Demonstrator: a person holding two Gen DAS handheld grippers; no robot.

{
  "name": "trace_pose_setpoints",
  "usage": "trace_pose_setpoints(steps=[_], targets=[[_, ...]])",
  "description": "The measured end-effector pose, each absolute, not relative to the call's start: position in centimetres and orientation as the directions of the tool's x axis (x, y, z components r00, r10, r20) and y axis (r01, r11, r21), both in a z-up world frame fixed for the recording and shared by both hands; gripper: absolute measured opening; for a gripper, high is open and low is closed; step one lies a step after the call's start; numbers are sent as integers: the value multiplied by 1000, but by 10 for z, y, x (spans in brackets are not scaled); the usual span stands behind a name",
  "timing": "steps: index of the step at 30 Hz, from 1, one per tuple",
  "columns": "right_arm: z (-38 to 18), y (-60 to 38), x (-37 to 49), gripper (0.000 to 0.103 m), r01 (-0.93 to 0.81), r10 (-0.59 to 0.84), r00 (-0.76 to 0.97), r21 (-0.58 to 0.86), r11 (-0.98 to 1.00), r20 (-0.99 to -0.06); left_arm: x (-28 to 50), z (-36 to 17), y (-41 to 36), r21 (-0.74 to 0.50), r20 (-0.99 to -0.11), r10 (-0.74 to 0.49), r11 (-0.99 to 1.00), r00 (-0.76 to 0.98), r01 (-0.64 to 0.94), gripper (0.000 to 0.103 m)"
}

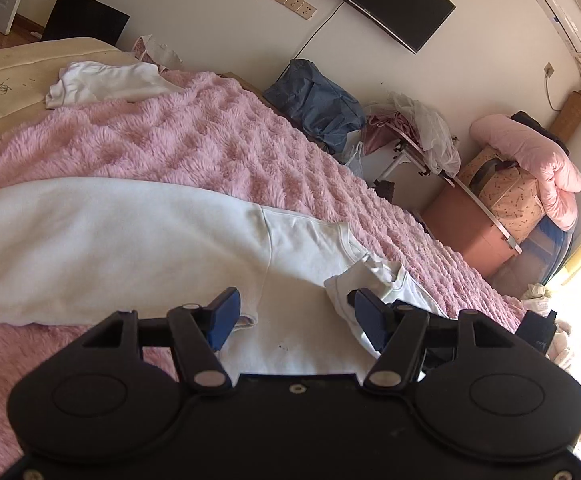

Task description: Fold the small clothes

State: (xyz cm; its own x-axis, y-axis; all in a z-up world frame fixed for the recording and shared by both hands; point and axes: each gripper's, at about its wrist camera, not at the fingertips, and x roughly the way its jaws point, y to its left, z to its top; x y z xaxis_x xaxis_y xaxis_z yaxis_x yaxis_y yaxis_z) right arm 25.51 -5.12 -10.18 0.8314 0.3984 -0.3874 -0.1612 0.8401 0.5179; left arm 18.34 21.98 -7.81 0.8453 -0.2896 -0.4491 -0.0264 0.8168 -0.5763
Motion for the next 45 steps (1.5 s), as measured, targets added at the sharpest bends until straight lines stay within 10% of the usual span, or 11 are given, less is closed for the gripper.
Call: trace_pose_setpoints(steps=[5, 12, 28, 30, 31, 32, 45], targets=[[-145, -38, 257, 21, -148, 439, 731, 506, 850, -523, 200, -91, 214, -592, -482, -315, 805, 818, -40, 67], [-130, -64, 221, 43, -284, 564, 681, 542, 791, -466, 281, -123, 185, -537, -557, -363, 843, 747, 10, 67], [-123, -242, 177, 47, 99, 73, 816, 262, 960, -574, 364, -163, 139, -442, -605, -407, 887, 684, 135, 57], [-127, -251, 176, 47, 126, 66, 813, 285, 950, -579, 366, -164, 136, -447, -597, -413, 883, 688, 142, 44], [-130, -253, 176, 47, 138, 62, 812, 295, 946, -580, 367, -164, 134, -446, -599, -411, 884, 688, 140, 8], [-132, -256, 175, 47, 147, 60, 811, 301, 942, -582, 369, -165, 134, -456, -603, -415, 880, 681, 132, 4], [-137, -246, 186, 53, 196, -192, 817, -51, 979, -544, 353, -91, 157, -415, -352, -394, 879, 849, 236, 4]])
